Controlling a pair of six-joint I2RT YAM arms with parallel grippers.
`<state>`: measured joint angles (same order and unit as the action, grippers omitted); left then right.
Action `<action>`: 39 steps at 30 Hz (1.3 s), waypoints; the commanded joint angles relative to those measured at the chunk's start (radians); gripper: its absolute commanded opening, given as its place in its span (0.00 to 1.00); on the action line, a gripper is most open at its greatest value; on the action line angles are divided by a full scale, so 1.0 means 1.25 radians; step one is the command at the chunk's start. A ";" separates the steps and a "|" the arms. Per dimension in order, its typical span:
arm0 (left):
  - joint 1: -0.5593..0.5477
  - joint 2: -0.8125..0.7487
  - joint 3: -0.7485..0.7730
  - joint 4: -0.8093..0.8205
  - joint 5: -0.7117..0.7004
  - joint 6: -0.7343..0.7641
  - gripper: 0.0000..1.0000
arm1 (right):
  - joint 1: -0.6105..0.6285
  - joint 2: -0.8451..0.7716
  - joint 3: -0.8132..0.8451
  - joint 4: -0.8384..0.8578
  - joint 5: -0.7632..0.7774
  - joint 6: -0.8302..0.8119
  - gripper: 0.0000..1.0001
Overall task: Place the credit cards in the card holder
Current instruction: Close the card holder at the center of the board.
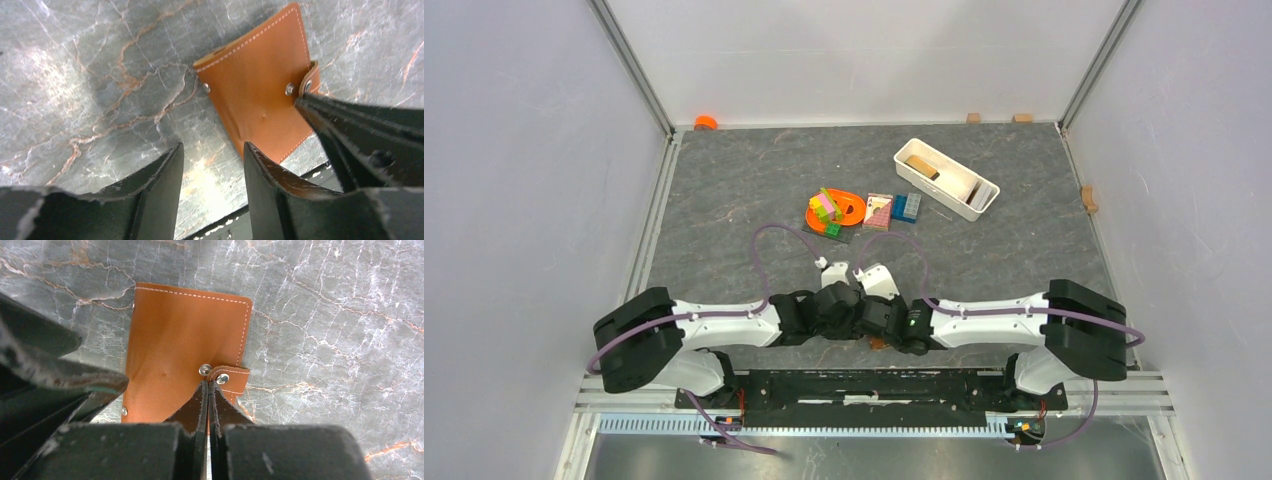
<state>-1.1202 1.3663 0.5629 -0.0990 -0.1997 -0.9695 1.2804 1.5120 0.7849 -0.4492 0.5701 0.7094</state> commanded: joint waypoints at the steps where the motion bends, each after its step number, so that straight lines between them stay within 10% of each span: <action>1: -0.018 -0.045 -0.008 -0.070 0.009 0.031 0.59 | -0.019 -0.085 -0.039 0.075 0.022 -0.014 0.00; 6: 0.005 -0.105 0.031 -0.127 0.074 0.092 0.77 | -0.077 -0.214 -0.119 0.176 -0.071 -0.075 0.00; 17: 0.122 0.010 0.158 -0.224 0.302 0.219 0.69 | -0.175 -0.260 -0.168 0.184 -0.176 -0.142 0.02; 22: 0.165 0.021 0.147 -0.148 0.282 0.192 0.70 | -0.175 -0.254 -0.151 0.107 -0.175 -0.112 0.41; 27: 0.227 0.109 0.130 -0.074 0.386 0.134 0.67 | -0.175 -0.252 -0.125 0.087 -0.181 -0.104 0.61; 39: 0.235 0.215 0.080 0.016 0.484 0.032 0.65 | -0.174 -0.120 -0.009 0.026 -0.216 -0.100 0.52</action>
<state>-0.8265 1.5925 0.7063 -0.0628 0.3988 -0.8940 1.0630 1.3407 0.7315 -0.3817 0.3172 0.5709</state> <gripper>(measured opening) 0.654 0.521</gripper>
